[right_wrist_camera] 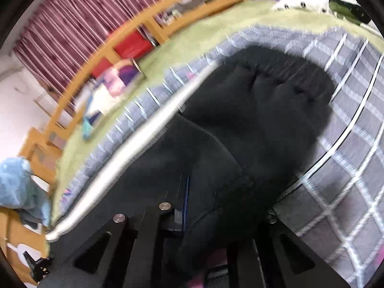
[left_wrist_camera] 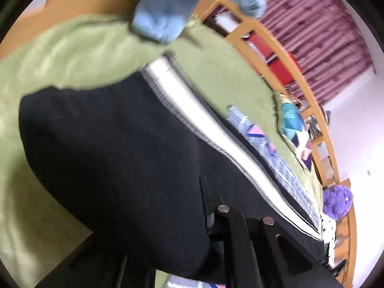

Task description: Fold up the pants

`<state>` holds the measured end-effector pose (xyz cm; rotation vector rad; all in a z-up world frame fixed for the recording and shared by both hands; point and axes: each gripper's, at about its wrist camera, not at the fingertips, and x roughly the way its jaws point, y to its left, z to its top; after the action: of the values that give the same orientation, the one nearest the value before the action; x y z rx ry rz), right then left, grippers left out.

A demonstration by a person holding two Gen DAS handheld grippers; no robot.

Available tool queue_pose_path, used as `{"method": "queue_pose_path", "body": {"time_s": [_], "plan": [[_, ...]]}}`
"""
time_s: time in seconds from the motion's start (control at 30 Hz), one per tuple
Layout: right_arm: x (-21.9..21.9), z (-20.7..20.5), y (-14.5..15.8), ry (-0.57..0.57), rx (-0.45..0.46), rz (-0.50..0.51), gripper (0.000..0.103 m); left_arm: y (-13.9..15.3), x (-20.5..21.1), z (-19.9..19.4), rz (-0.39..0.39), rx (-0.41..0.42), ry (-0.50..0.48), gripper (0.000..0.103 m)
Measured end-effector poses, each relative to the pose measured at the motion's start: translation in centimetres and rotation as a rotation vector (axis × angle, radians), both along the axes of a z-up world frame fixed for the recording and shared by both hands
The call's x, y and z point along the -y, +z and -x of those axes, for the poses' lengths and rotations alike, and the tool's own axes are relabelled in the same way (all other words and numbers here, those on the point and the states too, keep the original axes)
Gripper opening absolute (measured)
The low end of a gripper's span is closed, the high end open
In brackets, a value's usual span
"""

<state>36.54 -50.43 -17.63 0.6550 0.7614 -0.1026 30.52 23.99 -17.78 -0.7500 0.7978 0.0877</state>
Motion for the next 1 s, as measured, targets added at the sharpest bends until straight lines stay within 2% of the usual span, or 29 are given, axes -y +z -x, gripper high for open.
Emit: {"method": "queue_pose_path", "body": {"time_s": [0.13,0.2,0.3,0.37,0.43,0.53,0.6,0.67,0.7,0.77,0.83,0.87,1.0], "plan": [[-0.3,2.6,5.4,0.045,0.057,0.051,0.007,4.6,1.2,3.1,-0.029,0.055,-0.045,0.012],[-0.2,4.8,7.8,0.064,0.07,0.098,0.007,6.4,1.9,6.2,-0.061,0.07,-0.072,0.012],[0.8,9.2,9.4,0.094,0.055,0.131,0.007,6.7,1.8,10.8,-0.07,0.053,-0.111,0.012],[1.7,13.0,9.1,0.103,0.028,0.146,0.008,5.6,2.2,13.7,-0.072,0.026,-0.128,0.012],[2.3,16.3,7.5,0.126,-0.023,0.157,0.009,4.0,2.9,15.6,-0.115,-0.019,-0.148,0.012],[2.7,19.0,2.8,0.151,-0.118,0.094,0.011,0.0,4.1,17.4,-0.186,-0.13,-0.149,0.013],[2.7,20.3,-0.2,0.137,-0.155,0.045,0.018,-1.7,4.2,17.9,-0.213,-0.192,-0.151,0.019],[2.8,21.9,-1.6,0.112,-0.153,0.024,0.031,-1.9,4.0,18.3,-0.211,-0.243,-0.141,0.045],[2.9,22.9,-1.6,0.102,-0.138,0.007,0.034,-1.3,3.6,19.0,-0.218,-0.249,-0.123,0.049],[3.5,24.8,-1.0,0.082,-0.099,-0.013,0.055,-0.3,3.1,20.4,-0.238,-0.21,-0.102,0.066],[4.4,26.3,0.0,0.021,-0.034,-0.013,0.071,1.1,2.6,21.7,-0.27,-0.16,-0.072,0.075],[5.1,26.8,0.2,-0.013,-0.008,-0.018,0.077,1.5,2.5,22.0,-0.272,-0.148,-0.064,0.075],[7.2,25.7,-1.4,-0.101,0.02,-0.148,0.078,1.9,2.3,22.9,-0.224,-0.123,-0.061,0.075]]}}
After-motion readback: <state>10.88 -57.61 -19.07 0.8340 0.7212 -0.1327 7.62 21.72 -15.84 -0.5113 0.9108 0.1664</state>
